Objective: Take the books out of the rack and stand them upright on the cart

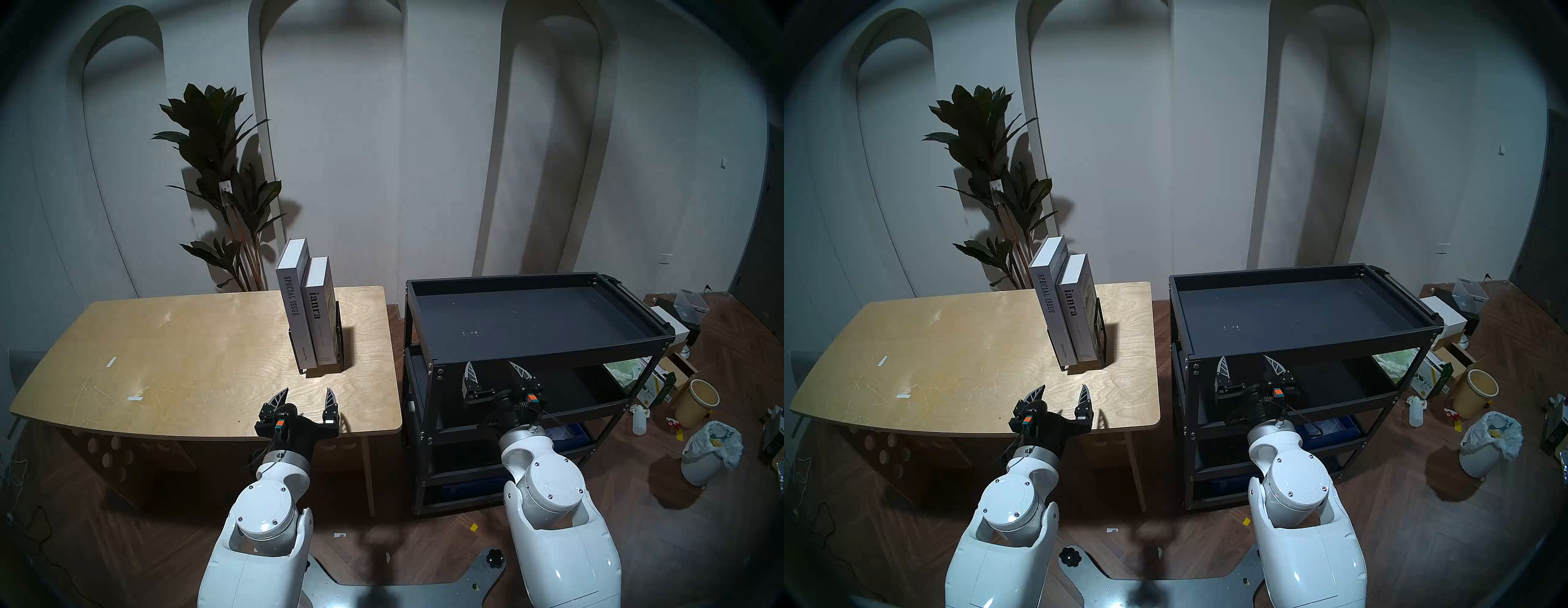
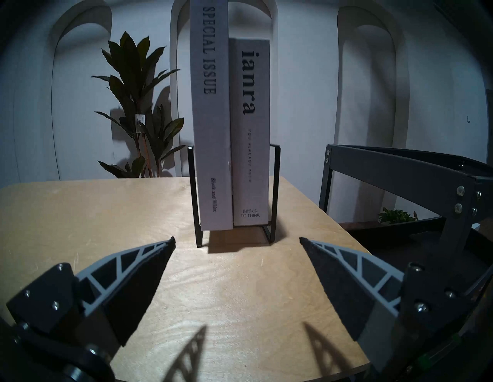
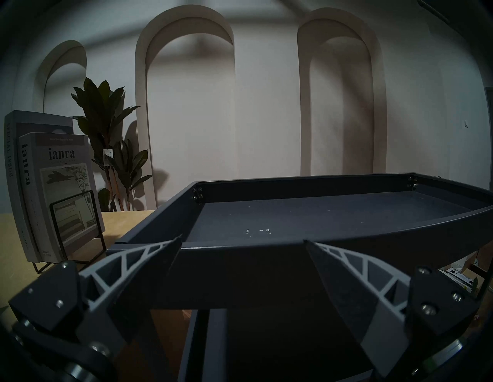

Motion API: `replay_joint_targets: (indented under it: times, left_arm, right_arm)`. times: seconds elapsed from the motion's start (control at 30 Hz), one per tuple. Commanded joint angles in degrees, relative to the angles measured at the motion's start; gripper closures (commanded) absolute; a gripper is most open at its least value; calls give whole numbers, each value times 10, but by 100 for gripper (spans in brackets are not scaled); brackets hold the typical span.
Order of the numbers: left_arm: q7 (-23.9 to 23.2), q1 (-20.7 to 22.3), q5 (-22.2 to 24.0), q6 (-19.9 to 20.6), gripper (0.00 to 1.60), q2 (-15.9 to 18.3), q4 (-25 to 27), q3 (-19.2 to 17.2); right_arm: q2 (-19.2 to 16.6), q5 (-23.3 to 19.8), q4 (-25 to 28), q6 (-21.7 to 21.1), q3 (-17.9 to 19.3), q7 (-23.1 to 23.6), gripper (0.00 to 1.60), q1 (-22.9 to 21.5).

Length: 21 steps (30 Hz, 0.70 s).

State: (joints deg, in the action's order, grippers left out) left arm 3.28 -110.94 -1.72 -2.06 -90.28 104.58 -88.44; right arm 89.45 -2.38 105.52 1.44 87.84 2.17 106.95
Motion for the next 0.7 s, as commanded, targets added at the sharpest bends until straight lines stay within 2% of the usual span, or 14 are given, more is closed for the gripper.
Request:
replay_joint_targets:
  times: [0.0,0.3,0.5,0.6,0.67]
  left_arm:
    - [21,7,-8,-11,0,-9,63,-3]
    - [43,31,24,48,0,-9,131,11]
    - [77,44,16,93,0,-6,171,28]
    - [101,44,-5,122,0,-3,189,38]
    - [125,41,-23,159,0,0,209,49]
  right_arm:
    - [-9,-6,31,-5,-6,18,0,-2]
    - [-24,-5,43,-14,-9,32,0,-7]
    - [-30,-4,43,-17,-8,35,0,-11]
    - [-35,-3,39,-15,-8,38,0,-14]
    - [-38,-4,38,-15,-8,40,0,-16]
